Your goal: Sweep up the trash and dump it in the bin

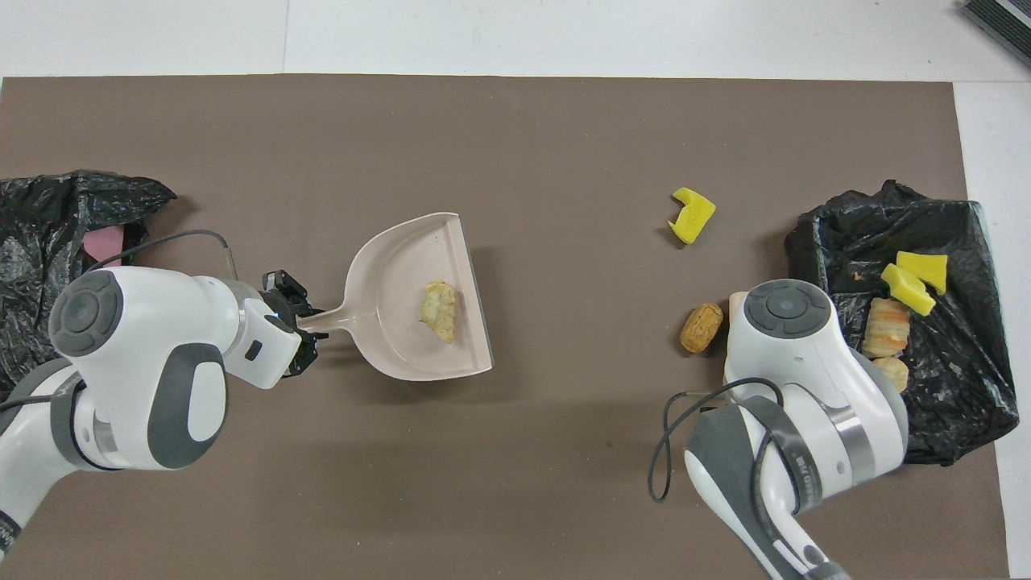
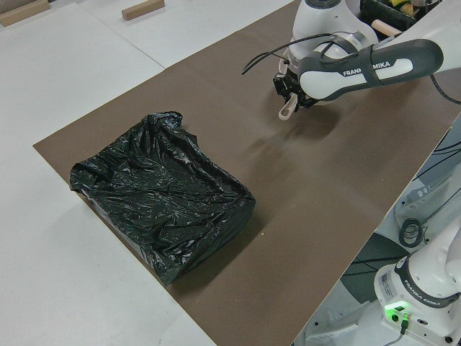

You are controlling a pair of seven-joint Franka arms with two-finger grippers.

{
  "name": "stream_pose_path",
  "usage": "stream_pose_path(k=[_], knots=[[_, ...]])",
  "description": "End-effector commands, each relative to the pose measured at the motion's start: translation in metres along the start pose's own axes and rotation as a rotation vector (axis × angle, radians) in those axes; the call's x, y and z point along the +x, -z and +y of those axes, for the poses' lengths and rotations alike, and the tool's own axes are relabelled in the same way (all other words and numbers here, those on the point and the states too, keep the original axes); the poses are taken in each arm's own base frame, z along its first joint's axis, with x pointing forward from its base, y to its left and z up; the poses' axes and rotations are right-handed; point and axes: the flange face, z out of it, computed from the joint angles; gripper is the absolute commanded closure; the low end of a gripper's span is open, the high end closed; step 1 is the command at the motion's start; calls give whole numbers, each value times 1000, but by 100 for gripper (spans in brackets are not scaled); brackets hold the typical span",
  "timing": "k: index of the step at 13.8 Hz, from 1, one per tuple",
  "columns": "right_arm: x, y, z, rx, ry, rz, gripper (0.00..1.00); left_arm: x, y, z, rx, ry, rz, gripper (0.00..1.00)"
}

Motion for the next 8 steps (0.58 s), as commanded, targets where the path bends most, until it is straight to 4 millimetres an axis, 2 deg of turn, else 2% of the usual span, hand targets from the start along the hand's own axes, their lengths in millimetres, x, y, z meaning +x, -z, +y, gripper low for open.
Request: stream_pose_path(k=[1,3,5,8], knots=[[-7,-1,-5,57,37,43,100,26,4,13,-2,29,5,100],[-7,0,-18,104,64,48,100,34,2,18,18,40,-74,100],[-5,5,-33,140,81,77,100,58,-2,36,37,65,-171,100],[-10,18,-65,218,109,97,100,82,-10,56,57,109,-258,100]])
